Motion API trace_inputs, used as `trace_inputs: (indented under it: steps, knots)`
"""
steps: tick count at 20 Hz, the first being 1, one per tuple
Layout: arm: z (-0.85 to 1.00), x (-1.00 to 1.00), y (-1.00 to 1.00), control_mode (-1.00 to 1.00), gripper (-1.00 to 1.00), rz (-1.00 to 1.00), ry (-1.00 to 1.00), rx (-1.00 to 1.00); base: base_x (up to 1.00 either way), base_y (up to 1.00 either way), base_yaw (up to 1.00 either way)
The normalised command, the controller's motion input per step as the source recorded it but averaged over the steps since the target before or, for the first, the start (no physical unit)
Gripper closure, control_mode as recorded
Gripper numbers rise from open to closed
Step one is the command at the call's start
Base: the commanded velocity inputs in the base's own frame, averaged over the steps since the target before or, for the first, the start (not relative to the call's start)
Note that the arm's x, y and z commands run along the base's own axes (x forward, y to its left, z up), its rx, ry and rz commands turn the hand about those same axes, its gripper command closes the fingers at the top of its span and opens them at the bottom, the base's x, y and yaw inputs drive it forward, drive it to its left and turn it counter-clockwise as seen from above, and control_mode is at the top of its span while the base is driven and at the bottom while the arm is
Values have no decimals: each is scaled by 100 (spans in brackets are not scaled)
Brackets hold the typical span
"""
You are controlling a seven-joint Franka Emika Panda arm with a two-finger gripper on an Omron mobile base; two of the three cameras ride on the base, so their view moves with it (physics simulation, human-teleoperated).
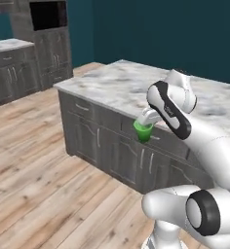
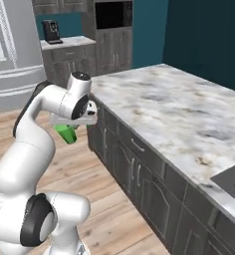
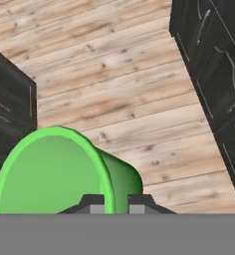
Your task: Pick the cup and bowl from the counter and place them on the counter next to the sink.
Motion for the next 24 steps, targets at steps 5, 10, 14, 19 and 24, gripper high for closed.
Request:
trace_inputs:
  steps: [5, 10, 14, 19, 24]
  knots:
    - [0, 0, 0, 100, 100, 0, 0, 0, 72, 36, -56]
    - [0, 0, 0, 100, 100, 0, 0, 0, 58, 15, -59]
    - [0, 0, 0, 100, 100, 0, 0, 0, 38, 0, -59]
    - [0, 0, 0, 100, 100, 0, 0, 0, 46, 0, -62]
    - [0, 0, 0, 100, 100, 0, 0, 0, 60, 4, -44]
